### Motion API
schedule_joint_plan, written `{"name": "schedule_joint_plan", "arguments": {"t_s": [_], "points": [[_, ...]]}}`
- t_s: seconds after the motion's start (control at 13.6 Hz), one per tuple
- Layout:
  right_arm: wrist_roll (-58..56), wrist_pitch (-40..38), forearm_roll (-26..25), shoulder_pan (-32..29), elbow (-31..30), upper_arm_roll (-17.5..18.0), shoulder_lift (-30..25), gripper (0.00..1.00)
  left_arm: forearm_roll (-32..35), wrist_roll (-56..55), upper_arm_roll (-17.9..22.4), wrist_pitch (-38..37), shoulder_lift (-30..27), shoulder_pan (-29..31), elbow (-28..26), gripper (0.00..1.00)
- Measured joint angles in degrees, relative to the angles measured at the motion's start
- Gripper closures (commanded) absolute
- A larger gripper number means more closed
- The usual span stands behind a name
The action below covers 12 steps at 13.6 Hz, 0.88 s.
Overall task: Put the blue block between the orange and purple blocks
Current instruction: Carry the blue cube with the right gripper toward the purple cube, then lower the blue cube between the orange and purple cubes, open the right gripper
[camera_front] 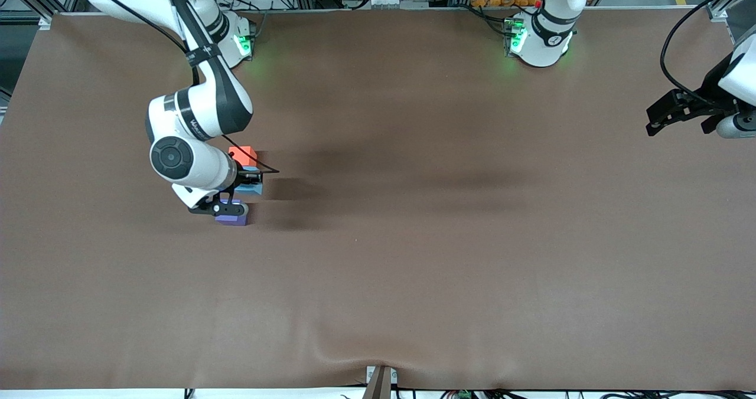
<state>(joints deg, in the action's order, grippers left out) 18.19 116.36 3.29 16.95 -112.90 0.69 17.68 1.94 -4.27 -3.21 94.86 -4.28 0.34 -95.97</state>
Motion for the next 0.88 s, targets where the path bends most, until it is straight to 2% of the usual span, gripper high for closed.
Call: {"name": "schedule_joint_plan", "arguments": {"t_s": [0.88], "points": [[-7.82, 10.97, -0.01, -2.13, -8.29, -2.17, -0.55, 1.0, -0.83, 0.0, -0.54, -0.19, 0.0, -0.03, 0.0, 0.0]]}}
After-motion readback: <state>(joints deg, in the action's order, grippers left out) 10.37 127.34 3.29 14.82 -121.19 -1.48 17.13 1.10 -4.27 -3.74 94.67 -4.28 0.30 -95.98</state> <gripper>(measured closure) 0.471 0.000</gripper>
